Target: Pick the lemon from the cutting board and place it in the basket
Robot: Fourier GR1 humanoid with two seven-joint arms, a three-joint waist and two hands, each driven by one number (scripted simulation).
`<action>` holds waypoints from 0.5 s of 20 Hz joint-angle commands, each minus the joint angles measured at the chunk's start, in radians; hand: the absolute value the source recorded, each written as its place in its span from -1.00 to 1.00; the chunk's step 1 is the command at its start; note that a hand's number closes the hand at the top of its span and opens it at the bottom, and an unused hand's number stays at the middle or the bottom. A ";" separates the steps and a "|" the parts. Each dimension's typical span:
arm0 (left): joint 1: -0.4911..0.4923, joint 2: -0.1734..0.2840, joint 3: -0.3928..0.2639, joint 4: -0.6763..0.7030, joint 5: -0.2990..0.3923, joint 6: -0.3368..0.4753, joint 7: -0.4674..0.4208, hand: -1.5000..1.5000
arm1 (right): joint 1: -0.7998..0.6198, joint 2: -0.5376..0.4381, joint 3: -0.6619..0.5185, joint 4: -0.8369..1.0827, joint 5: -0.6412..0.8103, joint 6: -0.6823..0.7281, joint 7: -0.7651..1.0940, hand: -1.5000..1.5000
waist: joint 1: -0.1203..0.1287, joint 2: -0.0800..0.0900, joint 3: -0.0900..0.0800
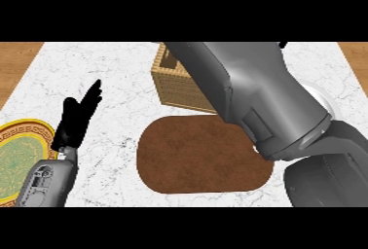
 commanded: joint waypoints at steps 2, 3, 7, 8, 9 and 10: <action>0.028 0.016 0.012 -0.024 0.012 -0.020 -0.002 0.00 | 0.072 -0.007 -0.022 0.004 0.002 -0.040 -0.032 1.00 | -0.001 0.002 0.000; 0.010 0.011 0.004 -0.055 0.010 -0.016 0.057 0.00 | 0.082 0.017 -0.015 -0.004 0.010 -0.022 -0.007 1.00 | -0.007 -0.003 0.001; 0.048 0.009 0.011 -0.005 0.005 -0.019 -0.032 0.00 | 0.143 0.007 -0.019 0.007 0.024 -0.058 -0.055 1.00 | -0.004 0.003 0.000; 0.041 -0.010 -0.017 -0.023 -0.023 0.004 -0.018 0.00 | 0.177 0.006 -0.038 0.000 0.008 -0.098 -0.073 1.00 | -0.004 0.004 0.001; 0.016 0.025 0.009 -0.055 0.010 -0.032 0.042 0.00 | 0.173 0.017 -0.061 -0.012 -0.011 -0.130 -0.056 1.00 | 0.005 0.004 0.001; 0.031 0.030 0.025 -0.043 0.019 -0.032 0.028 0.00 | 0.186 0.005 -0.085 -0.012 -0.032 -0.109 -0.069 1.00 | 0.000 0.003 0.001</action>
